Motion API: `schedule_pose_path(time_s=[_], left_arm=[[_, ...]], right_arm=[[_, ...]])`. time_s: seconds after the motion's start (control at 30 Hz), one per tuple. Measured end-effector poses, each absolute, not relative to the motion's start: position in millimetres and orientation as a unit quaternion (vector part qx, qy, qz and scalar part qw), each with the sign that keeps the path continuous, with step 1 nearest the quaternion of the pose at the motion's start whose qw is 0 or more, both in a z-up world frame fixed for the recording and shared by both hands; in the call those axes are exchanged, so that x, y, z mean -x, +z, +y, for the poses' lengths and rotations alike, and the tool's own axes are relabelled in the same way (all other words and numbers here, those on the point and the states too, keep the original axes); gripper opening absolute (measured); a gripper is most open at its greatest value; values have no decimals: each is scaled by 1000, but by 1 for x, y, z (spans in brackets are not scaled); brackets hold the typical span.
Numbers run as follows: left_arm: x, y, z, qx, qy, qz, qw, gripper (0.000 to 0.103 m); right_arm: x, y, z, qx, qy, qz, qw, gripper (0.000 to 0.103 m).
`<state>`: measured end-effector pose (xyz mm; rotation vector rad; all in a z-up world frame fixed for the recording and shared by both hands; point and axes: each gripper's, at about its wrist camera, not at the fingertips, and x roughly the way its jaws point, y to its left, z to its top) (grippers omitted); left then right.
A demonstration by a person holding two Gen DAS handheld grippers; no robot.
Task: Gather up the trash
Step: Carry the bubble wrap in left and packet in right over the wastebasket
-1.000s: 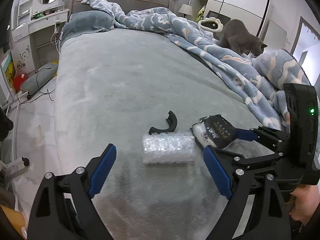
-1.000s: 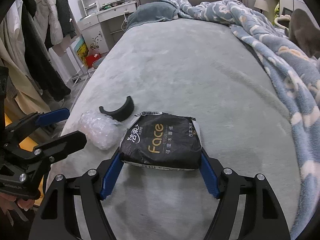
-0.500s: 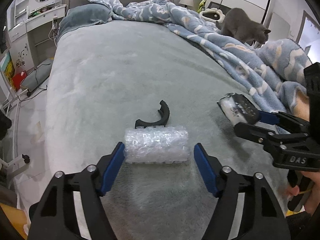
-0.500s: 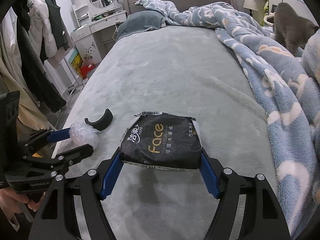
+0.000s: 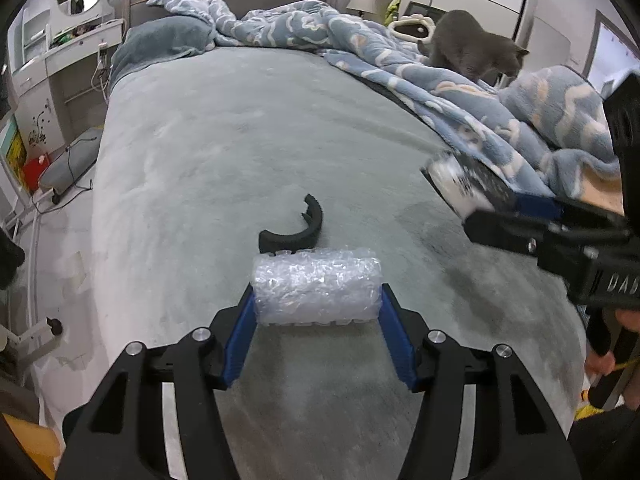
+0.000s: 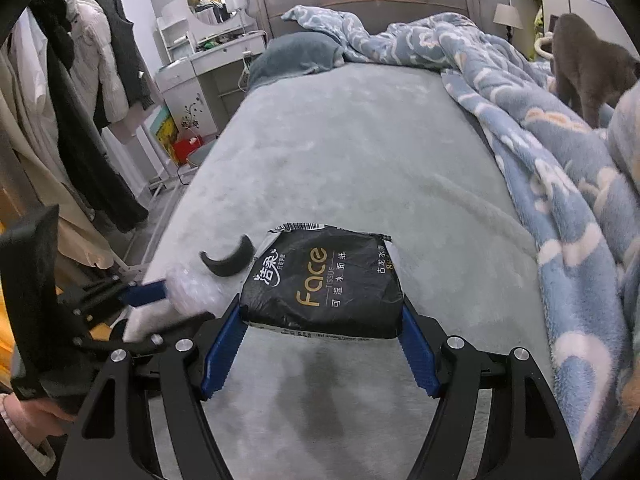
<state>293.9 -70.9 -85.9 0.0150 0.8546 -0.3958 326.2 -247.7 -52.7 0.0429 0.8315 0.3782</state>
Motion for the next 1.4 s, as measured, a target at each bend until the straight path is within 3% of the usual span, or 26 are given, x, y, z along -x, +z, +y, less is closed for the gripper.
schedule_pose_path(time_s=[0.73,1.4], left_arm=[[-228,-69,-13,-16,-158,399,903,61],[-189,-98,92,56,-37,456,888,61]], right_arm=[[-271,-16,-203,-62,208,373,902,73],[-216,-19,-131,-59,242,372,894,73]])
